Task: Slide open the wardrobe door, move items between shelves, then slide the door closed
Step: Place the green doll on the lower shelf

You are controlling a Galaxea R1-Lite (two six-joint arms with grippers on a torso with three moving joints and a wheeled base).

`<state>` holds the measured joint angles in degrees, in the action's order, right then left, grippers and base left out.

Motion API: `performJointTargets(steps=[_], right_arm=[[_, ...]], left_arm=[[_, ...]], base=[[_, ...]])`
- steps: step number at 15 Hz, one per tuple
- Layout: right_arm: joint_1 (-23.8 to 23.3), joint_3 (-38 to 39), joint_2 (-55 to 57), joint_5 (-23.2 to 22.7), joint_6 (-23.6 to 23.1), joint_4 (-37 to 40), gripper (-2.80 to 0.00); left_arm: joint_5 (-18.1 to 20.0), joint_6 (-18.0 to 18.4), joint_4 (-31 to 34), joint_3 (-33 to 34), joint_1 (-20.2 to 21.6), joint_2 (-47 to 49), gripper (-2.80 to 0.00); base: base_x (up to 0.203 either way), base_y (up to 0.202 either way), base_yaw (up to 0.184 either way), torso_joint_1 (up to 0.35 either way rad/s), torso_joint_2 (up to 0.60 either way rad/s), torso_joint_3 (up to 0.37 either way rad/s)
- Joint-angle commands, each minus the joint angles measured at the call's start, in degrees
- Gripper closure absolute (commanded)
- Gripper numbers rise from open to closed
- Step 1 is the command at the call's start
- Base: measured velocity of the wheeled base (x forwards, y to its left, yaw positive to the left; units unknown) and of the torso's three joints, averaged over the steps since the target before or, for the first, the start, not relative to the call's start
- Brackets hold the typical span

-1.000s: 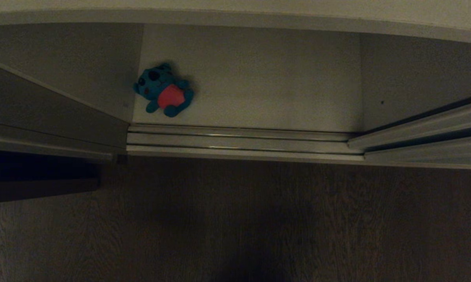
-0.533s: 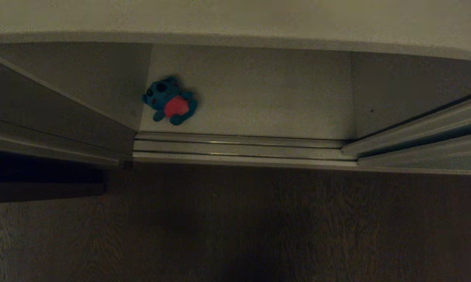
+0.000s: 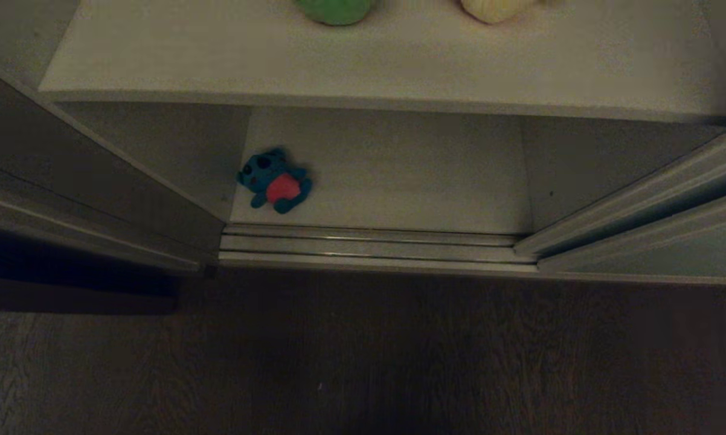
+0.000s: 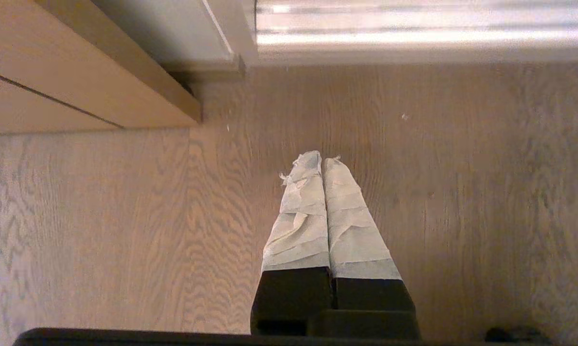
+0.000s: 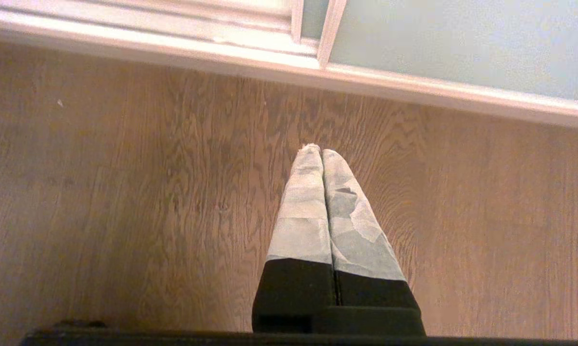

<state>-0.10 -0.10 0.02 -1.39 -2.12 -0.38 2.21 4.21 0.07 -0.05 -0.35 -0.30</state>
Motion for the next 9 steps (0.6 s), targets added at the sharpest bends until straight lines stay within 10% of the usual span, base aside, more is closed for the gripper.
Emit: performJointTargets(steps=[1,9], right_arm=[[0.01,0.01,-0.11,-0.02,0.01,0.03,0.00],[0.01,0.01,-0.11,-0.02,-0.05,-0.02,0.00]], left_arm=[[-0.01,-0.34,-0.07,0.05,0.00,0.30,0.00],[-0.01,0.09,0.10,0.04,0.00,0.30,0.00]], base=[[0.000,0.000,0.000,0.002,0.00,0.203],[0.000,0.000,0.000,0.001,0.00,0.202]])
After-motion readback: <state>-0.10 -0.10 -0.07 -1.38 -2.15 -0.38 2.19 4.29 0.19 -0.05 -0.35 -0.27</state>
